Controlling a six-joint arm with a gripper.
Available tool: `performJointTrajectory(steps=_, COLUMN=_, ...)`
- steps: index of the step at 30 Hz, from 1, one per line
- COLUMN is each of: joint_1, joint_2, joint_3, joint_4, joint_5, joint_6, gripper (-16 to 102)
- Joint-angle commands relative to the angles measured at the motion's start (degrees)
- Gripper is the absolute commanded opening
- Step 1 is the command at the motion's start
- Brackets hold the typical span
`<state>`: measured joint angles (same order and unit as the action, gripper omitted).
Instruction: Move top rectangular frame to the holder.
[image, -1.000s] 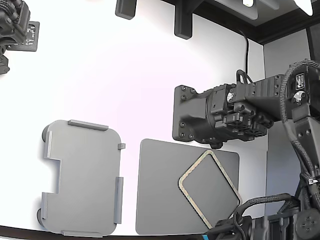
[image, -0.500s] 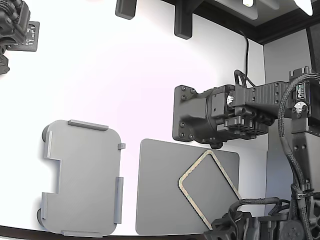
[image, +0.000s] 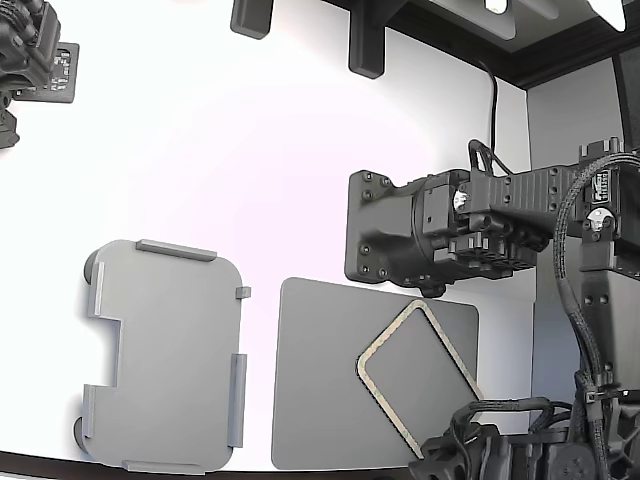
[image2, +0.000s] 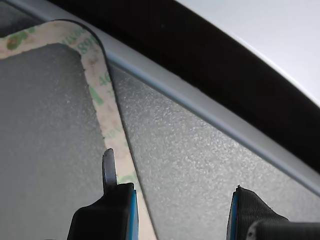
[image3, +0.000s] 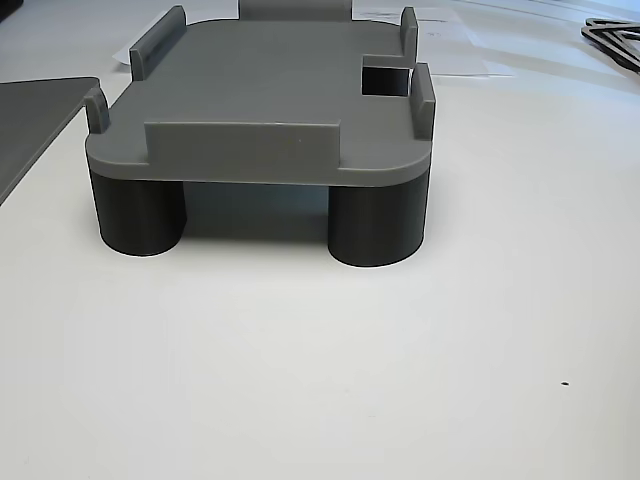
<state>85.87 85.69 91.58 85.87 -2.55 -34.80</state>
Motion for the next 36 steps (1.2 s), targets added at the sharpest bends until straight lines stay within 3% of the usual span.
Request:
performJointTrajectory(steps=1, joint_1=-0.53, joint_2=1.23, joint_3=-0.18, joint_4=-0.88, joint_5=-0.44, joint_6=-0.26, gripper=75)
performJointTrajectory(steps=23, joint_1=2.64, joint_2=-1.05, joint_3=3.60, joint_4=-5.10, joint_5=-0.62, joint_6=0.53, gripper=75)
performJointTrajectory(steps=36, joint_1=2.81, joint_2=-0.62, joint_3=6.86, joint_4=-8.09, joint_5=-0.79, joint_6=1.05, gripper=68)
